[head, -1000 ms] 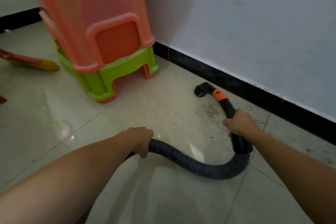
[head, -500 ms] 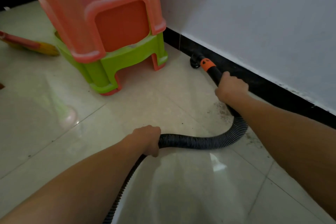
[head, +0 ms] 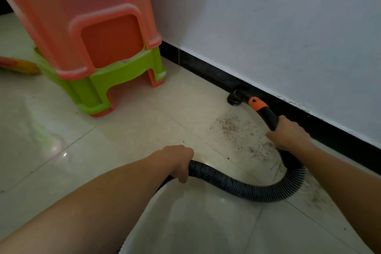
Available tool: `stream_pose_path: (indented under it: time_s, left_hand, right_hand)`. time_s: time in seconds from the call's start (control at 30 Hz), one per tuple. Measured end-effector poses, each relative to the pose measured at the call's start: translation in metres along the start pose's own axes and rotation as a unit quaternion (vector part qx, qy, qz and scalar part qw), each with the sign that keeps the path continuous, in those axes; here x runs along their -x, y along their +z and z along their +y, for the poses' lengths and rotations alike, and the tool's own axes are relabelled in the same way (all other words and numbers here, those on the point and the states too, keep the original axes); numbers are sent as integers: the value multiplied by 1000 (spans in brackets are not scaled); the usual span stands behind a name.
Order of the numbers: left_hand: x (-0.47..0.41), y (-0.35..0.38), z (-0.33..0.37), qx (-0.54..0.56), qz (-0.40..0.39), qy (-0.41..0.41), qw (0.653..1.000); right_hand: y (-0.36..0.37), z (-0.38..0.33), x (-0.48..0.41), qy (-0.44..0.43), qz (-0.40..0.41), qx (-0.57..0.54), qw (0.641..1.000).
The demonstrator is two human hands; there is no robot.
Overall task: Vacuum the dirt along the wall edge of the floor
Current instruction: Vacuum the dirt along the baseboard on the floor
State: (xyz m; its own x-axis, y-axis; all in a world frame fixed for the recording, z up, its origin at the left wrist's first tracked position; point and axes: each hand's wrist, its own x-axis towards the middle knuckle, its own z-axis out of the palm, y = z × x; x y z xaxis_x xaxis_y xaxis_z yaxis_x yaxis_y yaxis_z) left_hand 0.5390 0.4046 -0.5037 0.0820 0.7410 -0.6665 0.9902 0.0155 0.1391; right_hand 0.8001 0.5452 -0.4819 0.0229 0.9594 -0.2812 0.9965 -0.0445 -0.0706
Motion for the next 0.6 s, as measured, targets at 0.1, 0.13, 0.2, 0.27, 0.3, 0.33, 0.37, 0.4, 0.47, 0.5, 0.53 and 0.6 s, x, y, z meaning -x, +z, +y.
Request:
stream_pose_path:
  time_s: [0.1,0.13,0.2,0.27,0.3,0.33,0.37,0.4,0.47,0.5,0.53,0.6]
  left_hand:
    - [8,-2,11,-20,-1,5,1000]
    - [11,-1,11,-25,-1,3,1000]
    - [20,1,8,-31,-2,-7,999]
    - [29,3,-2,-33,-2,-20,999]
    - [33,3,-7,-32,-2,-26,999]
    - [37,4,-12,-33,-5,-33,999]
    - [41,5,-15,-34,-9,-38,999]
    - [43,6,-17,-37,-16,-44,998]
    - [46,7,-17,-50,-25,-49,997]
    - [46,8,-15,-57,-26,-48,997]
    - [46,8,-12,-63,-26,-46,997]
    - [46,7,-7,-71,-27,-41,996]
  right_hand:
    - [-3,24,4,26,-22,-63,997]
    - [-3,30,4,36,-30,-93,995]
    - [-1,39,4,61,-53,-191,978]
    - [3,48,4,89,-92,-315,940]
    - [3,52,6,98,-107,-354,924]
    - [3,56,8,101,-121,-368,916]
    - [2,58,12,99,-136,-376,911]
    - [1,59,17,93,-151,-378,909]
    - [0,57,28,78,-182,-376,905]
    - [-1,56,33,70,-193,-371,906]
    - [-2,55,36,65,-200,-364,907]
    - [0,56,38,66,-196,-353,912]
